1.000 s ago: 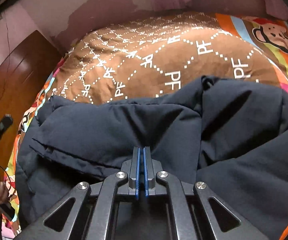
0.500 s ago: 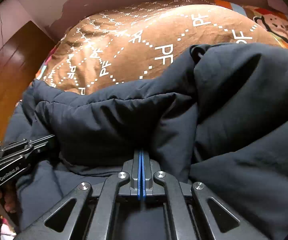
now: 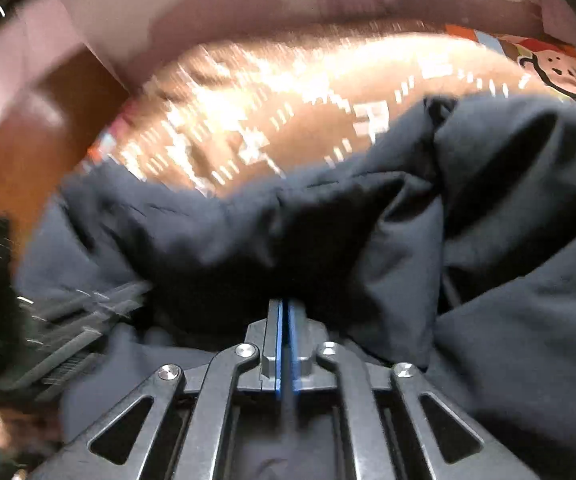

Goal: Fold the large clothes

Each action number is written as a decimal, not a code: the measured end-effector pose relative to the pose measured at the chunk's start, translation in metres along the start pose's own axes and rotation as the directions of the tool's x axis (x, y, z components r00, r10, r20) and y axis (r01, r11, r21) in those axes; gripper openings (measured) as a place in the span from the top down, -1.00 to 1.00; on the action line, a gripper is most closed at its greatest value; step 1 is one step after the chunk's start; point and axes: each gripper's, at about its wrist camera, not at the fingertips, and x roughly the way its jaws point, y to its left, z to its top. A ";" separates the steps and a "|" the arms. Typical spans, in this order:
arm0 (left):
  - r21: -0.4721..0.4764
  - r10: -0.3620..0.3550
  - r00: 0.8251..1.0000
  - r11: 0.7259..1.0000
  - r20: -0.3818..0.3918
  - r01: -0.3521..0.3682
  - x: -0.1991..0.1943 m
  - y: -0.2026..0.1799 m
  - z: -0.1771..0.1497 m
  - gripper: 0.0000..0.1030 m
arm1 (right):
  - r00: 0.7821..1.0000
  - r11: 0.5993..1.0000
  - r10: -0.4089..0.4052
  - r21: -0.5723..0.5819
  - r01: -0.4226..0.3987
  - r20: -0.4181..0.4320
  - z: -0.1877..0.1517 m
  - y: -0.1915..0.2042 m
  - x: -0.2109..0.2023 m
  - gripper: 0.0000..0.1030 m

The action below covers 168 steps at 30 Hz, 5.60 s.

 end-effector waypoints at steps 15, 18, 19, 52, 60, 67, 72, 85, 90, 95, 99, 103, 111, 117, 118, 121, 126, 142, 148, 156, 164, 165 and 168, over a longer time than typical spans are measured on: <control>0.012 0.015 0.999 1.000 0.029 -0.016 0.005 -0.005 -0.008 1.00 | 0.999 0.999 -0.008 0.033 0.006 0.052 -0.011 -0.009 0.011 1.00; 0.015 0.014 0.999 1.000 0.036 -0.015 0.003 -0.005 -0.010 1.00 | 0.998 1.000 -0.021 0.022 0.020 0.065 -0.015 -0.008 0.009 1.00; 0.016 0.010 0.999 1.000 0.041 -0.011 0.001 -0.005 -0.011 1.00 | 0.997 1.000 -0.023 0.019 0.022 0.070 -0.016 -0.007 0.008 1.00; -0.094 0.031 0.940 0.996 0.339 0.001 -0.102 -0.012 -0.023 -0.53 | 0.907 0.994 -0.080 0.103 0.041 0.413 -0.048 -0.009 -0.104 -0.46; -0.087 0.086 0.907 0.995 0.413 -0.055 -0.132 -0.021 -0.031 -0.92 | 0.879 0.992 -0.100 0.114 0.052 0.467 -0.060 -0.009 -0.133 -0.99; -0.093 0.114 0.884 0.992 0.454 -0.081 -0.158 -0.027 -0.041 -0.96 | 0.859 0.993 -0.119 0.073 0.095 0.498 -0.071 0.005 -0.155 -1.00; -0.072 0.141 0.866 0.990 0.480 -0.121 -0.179 -0.037 -0.054 -0.96 | 0.846 0.992 -0.124 0.048 0.116 0.519 -0.080 0.017 -0.171 -1.00; -0.053 0.172 0.839 0.984 0.517 -0.169 -0.239 -0.061 -0.093 -0.96 | 0.835 0.979 -0.153 -0.033 0.200 0.528 -0.119 0.054 -0.227 -1.00; -0.061 0.192 0.832 0.980 0.520 -0.188 -0.260 -0.070 -0.111 -0.96 | 0.827 0.972 -0.156 -0.063 0.225 0.541 -0.140 0.069 -0.251 -1.00; -0.064 0.194 0.827 0.980 0.527 -0.190 -0.280 -0.082 -0.137 -0.96 | 0.810 0.975 -0.138 -0.067 0.214 0.569 -0.171 0.081 -0.275 -1.00; -0.054 0.185 0.844 0.982 0.504 -0.183 -0.288 -0.086 -0.152 -0.96 | 0.822 0.975 -0.132 -0.079 0.210 0.555 -0.191 0.088 -0.288 -1.00; -0.056 0.186 0.836 0.981 0.517 -0.183 -0.299 -0.087 -0.170 -0.96 | 0.816 0.969 -0.141 -0.091 0.230 0.561 -0.204 0.094 -0.301 -1.00; -0.050 0.197 0.850 0.979 0.489 -0.198 -0.320 -0.090 -0.211 -0.96 | 0.826 0.966 -0.142 -0.107 0.236 0.545 -0.238 0.110 -0.322 -1.00; -0.039 0.197 0.852 0.978 0.485 -0.205 -0.336 -0.097 -0.239 -0.96 | 0.842 0.959 -0.130 -0.148 0.240 0.524 -0.265 0.126 -0.333 -1.00; -0.034 0.198 0.853 0.978 0.483 -0.207 -0.339 -0.098 -0.244 -0.96 | 0.845 0.958 -0.128 -0.156 0.241 0.519 -0.270 0.128 -0.335 -1.00; -0.021 0.197 0.855 0.977 0.480 -0.214 -0.347 -0.098 -0.259 -0.96 | 0.854 0.953 -0.125 -0.177 0.244 0.506 -0.283 0.133 -0.338 -1.00; -0.008 0.213 0.857 0.971 0.469 -0.237 -0.352 -0.096 -0.284 -0.96 | 0.889 0.936 -0.142 -0.235 0.264 0.435 -0.308 0.141 -0.328 -1.00; 0.006 0.241 0.908 0.966 0.343 -0.258 -0.333 -0.086 -0.342 -0.96 | 0.952 0.893 -0.130 -0.385 0.234 0.277 -0.368 0.172 -0.305 -1.00; 0.018 0.242 0.920 0.966 0.309 -0.260 -0.325 -0.085 -0.353 -0.96 | 0.963 0.891 -0.128 -0.399 0.217 0.237 -0.378 0.178 -0.300 -1.00; 0.027 0.250 0.931 0.963 0.267 -0.267 -0.317 -0.082 -0.364 -0.96 | 0.972 0.899 -0.143 -0.387 0.208 0.189 -0.388 0.173 -0.288 -1.00; 0.066 0.245 0.945 0.962 0.216 -0.264 -0.307 -0.079 -0.378 -0.96 | 0.978 0.905 -0.169 -0.373 0.203 0.121 -0.397 0.163 -0.269 -1.00; 0.078 0.243 0.946 0.961 0.216 -0.264 -0.306 -0.079 -0.380 -0.96 | 0.978 0.905 -0.175 -0.374 0.204 0.110 -0.398 0.161 -0.266 -1.00; 0.149 0.227 0.948 0.953 0.221 -0.263 -0.305 -0.082 -0.389 -0.96 | 0.981 0.907 -0.181 -0.374 0.196 0.076 -0.404 0.156 -0.259 -1.00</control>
